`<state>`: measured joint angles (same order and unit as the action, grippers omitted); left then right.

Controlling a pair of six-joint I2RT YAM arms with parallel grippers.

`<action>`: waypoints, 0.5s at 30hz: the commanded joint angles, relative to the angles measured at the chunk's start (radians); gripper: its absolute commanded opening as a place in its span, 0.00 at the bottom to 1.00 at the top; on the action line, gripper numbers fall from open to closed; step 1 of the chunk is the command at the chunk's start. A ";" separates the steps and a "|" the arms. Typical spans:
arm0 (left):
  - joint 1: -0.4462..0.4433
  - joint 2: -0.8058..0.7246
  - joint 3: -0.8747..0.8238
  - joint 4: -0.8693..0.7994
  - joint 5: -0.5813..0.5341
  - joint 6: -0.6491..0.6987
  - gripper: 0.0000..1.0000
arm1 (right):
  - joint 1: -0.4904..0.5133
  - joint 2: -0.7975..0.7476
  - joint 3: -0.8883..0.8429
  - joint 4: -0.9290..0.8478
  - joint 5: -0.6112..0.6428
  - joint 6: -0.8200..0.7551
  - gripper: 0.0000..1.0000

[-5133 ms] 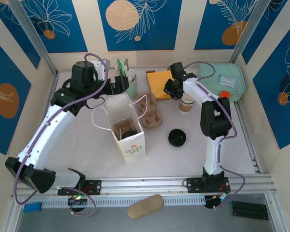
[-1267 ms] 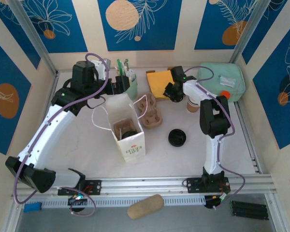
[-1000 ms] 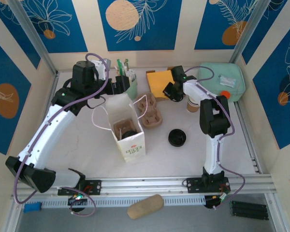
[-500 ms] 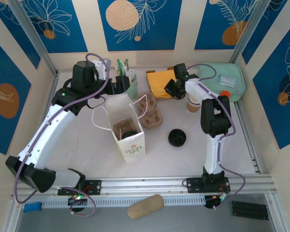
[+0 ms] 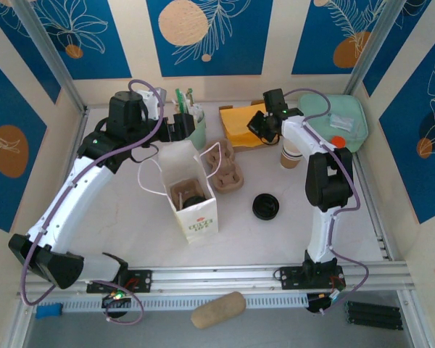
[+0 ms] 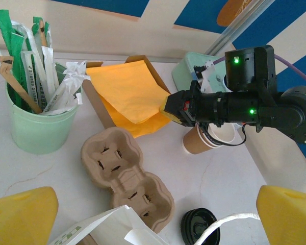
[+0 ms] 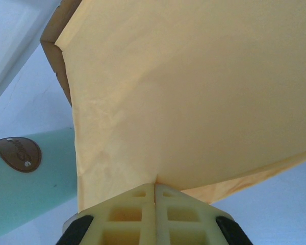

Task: Pack the takeout coffee

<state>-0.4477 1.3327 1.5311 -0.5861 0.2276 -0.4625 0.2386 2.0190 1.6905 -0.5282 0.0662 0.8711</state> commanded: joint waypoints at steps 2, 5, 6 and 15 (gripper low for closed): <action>-0.011 0.008 0.034 0.017 -0.004 0.012 1.00 | -0.004 -0.055 -0.021 0.009 -0.026 -0.011 0.00; -0.011 0.008 0.033 0.017 -0.004 0.010 0.99 | -0.005 -0.071 -0.034 0.016 -0.026 -0.009 0.00; -0.011 0.009 0.034 0.016 -0.002 0.010 0.99 | -0.004 -0.077 -0.037 0.019 -0.026 -0.008 0.00; -0.011 0.009 0.031 0.019 -0.002 0.010 0.99 | -0.012 -0.116 -0.054 0.032 -0.028 -0.004 0.00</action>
<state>-0.4477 1.3327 1.5311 -0.5835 0.2276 -0.4625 0.2348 1.9400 1.6524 -0.5018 0.0586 0.8715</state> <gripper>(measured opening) 0.994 0.056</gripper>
